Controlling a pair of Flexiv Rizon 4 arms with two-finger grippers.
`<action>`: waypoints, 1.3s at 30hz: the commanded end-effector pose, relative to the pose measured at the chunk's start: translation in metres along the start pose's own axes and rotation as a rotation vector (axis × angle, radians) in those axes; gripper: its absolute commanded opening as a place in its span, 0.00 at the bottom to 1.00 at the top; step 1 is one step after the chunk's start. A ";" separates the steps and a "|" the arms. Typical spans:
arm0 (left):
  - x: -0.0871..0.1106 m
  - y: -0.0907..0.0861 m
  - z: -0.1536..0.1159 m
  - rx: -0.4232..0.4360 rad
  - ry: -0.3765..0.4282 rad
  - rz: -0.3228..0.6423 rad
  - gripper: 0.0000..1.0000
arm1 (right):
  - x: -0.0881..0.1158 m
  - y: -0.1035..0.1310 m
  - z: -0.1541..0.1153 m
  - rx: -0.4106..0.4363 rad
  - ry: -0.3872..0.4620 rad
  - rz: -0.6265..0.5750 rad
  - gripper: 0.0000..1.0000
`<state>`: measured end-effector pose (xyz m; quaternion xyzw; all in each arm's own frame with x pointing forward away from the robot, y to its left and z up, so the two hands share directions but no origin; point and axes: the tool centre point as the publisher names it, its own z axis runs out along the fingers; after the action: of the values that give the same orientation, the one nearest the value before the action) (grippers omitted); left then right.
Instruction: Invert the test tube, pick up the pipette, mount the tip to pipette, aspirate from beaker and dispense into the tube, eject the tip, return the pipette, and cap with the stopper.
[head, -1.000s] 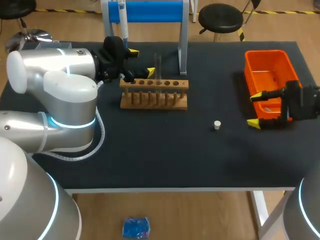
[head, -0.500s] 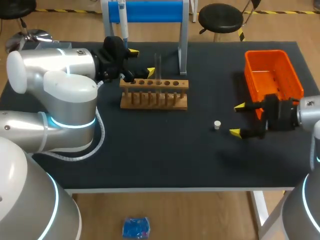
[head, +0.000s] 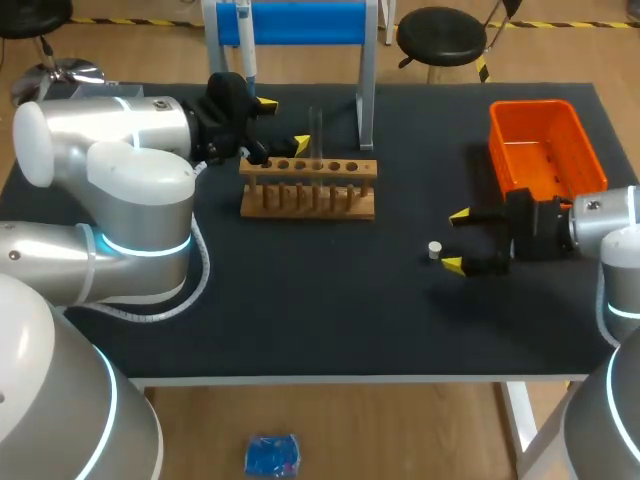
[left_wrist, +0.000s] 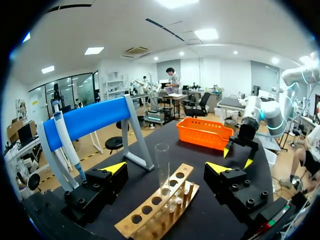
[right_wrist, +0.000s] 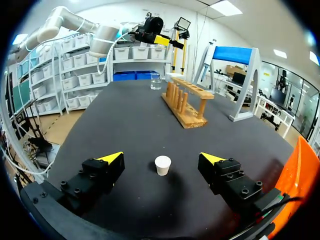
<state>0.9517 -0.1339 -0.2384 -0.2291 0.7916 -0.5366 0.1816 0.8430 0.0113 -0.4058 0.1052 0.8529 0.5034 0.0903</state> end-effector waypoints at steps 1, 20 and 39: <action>-0.001 0.000 0.000 -0.002 0.004 0.000 1.00 | -0.006 -0.004 0.010 -0.002 0.005 -0.002 1.00; -0.001 0.000 0.000 -0.002 0.004 0.000 1.00 | -0.005 -0.006 0.032 -0.008 0.043 0.025 1.00; -0.001 0.000 0.000 -0.002 0.004 0.000 1.00 | -0.006 -0.004 0.038 -0.019 0.033 0.050 0.45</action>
<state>0.9517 -0.1339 -0.2383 -0.2291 0.7916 -0.5366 0.1816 0.8586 0.0376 -0.4257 0.1169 0.8466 0.5153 0.0631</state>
